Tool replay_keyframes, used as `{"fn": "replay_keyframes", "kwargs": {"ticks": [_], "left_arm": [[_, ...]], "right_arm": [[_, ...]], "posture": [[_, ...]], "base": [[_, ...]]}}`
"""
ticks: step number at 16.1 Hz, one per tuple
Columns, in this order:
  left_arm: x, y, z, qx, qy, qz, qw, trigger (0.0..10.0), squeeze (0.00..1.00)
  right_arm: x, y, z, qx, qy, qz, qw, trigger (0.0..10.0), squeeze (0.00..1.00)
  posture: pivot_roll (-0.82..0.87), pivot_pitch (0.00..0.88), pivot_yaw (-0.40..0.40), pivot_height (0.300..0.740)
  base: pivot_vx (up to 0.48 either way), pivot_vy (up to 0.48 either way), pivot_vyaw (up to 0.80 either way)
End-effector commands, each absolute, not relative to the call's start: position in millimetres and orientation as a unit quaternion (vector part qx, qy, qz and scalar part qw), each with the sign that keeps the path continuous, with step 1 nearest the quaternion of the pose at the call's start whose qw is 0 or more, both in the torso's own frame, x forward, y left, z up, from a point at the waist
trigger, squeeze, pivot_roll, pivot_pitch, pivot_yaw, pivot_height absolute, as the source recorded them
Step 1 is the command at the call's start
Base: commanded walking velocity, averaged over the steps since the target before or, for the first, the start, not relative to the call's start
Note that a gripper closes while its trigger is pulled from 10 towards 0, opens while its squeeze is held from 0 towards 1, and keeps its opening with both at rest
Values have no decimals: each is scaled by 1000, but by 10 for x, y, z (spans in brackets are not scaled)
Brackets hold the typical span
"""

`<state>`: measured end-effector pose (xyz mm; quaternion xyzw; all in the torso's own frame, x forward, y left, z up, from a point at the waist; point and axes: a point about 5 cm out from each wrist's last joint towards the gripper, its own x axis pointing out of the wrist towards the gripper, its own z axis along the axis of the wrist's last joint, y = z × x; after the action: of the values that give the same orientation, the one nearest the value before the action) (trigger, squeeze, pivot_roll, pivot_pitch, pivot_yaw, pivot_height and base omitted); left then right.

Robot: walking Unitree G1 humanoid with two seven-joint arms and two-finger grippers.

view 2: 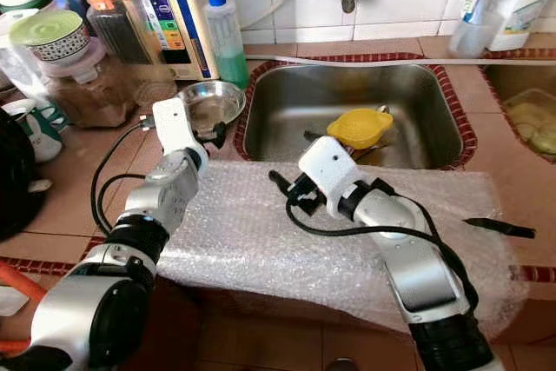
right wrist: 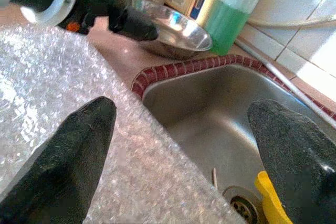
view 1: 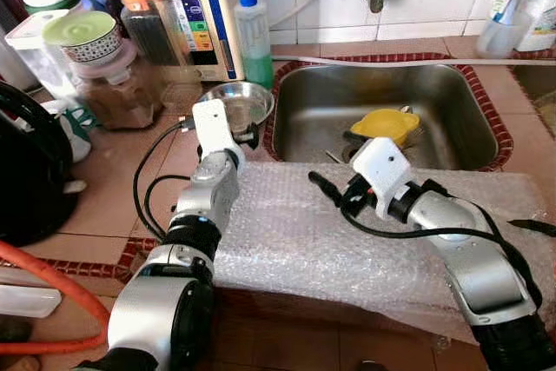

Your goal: Kitchen organization

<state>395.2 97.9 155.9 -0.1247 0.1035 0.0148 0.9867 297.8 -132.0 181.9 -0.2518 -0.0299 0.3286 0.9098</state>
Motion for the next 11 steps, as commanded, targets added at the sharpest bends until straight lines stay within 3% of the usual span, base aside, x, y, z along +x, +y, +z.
{"fn": "replay_keyframes", "kwargs": {"ticks": [1, 11], "left_arm": [[3972, 1047, 1579, -124, 100, 34, 987, 10000, 0], [3958, 1391, 1610, -52, 51, 110, 991, 10000, 0]], "right_arm": [[2932, -1261, 1837, -254, -36, 341, 904, 10000, 749], [2965, -1282, 1843, -267, -39, 337, 902, 10000, 710]], "posture": [[-399, 131, 171, 740], [-388, 128, 169, 740]], "base": [[0, 0, 0], [0, 0, 0]]}}
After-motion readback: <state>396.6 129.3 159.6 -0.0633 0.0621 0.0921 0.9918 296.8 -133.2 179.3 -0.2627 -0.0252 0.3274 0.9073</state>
